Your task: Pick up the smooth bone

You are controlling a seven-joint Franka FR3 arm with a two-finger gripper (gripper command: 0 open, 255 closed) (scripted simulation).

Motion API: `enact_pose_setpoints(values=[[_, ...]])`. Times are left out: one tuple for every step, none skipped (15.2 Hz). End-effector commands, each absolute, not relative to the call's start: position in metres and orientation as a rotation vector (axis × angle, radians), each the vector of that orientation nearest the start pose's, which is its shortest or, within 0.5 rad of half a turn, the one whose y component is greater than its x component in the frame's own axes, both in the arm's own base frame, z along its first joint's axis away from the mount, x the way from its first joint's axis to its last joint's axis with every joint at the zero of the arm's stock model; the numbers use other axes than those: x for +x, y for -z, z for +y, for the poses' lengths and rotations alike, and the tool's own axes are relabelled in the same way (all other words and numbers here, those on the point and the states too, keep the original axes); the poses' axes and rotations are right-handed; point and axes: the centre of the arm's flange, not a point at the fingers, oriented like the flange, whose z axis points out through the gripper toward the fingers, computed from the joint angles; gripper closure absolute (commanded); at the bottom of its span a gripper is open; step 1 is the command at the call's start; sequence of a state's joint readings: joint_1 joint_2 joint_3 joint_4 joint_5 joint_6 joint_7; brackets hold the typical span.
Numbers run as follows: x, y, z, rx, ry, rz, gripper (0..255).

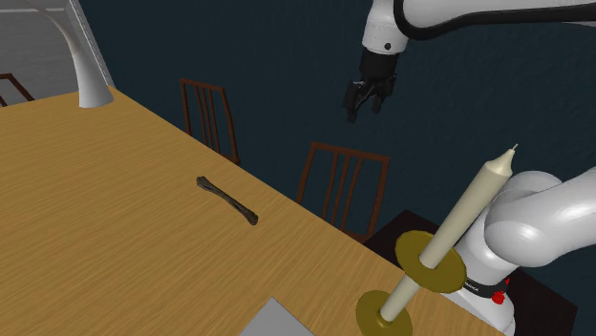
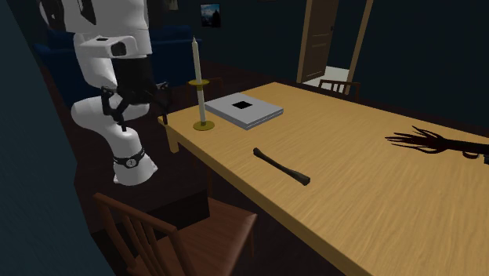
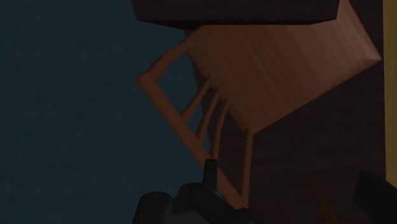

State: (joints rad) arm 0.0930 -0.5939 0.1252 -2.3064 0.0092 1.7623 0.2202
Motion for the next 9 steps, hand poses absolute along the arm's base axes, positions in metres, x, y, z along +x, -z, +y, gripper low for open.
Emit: enact_pose_setpoints(values=[[0.377,-0.552,0.11,-3.182,0.084,0.011,0],[0.383,-0.546,0.12,-3.178,0.08,-0.001,0],[0.388,-0.541,0.131,-3.174,0.076,-0.014,0],[0.393,-0.536,0.141,-3.17,0.072,-0.026,0],[0.398,-0.531,0.152,-3.166,0.068,-0.039,0],[0.403,-0.525,0.163,-3.162,0.064,-0.052,0],[0.407,-0.52,0.173,-3.158,0.06,-0.064,0],[0.412,-0.515,0.184,-3.154,0.055,-0.076,0],[0.416,-0.51,0.195,-3.15,0.051,-0.089,0]])
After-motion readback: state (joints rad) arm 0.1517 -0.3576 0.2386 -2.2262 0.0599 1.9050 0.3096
